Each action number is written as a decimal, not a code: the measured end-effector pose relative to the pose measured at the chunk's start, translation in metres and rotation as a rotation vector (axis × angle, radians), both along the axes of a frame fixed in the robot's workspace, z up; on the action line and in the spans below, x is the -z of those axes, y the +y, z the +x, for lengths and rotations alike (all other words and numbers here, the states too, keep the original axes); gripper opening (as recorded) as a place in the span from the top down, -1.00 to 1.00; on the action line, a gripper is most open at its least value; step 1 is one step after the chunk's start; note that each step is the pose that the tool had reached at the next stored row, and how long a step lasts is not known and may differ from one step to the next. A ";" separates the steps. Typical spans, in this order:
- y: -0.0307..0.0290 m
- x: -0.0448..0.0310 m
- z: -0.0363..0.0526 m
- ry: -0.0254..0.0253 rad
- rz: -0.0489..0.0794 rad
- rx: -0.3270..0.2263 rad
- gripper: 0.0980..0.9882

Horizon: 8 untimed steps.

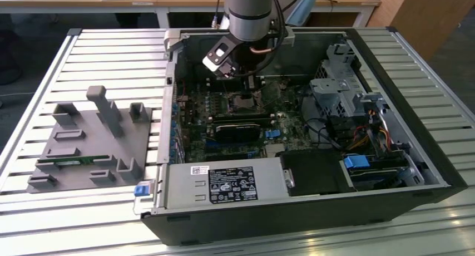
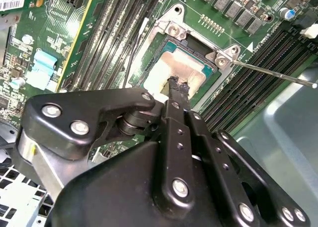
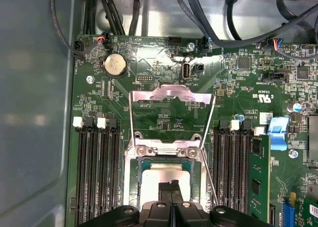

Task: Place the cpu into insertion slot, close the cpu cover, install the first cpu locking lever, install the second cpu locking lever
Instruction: 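Place the cpu into insertion slot, then close the cpu cover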

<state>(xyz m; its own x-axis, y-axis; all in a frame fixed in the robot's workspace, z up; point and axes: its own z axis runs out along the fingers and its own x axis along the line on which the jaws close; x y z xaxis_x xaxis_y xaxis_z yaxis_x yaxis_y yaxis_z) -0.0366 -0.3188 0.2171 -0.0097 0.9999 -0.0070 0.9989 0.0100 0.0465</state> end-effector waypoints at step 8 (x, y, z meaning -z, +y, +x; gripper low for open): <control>0.0000 -0.0025 0.0000 -0.0001 0.000 0.000 0.98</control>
<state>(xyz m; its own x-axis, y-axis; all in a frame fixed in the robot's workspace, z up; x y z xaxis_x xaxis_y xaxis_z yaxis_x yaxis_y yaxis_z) -0.0366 -0.3188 0.2196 -0.0097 0.9999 -0.0068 0.9989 0.0100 0.0466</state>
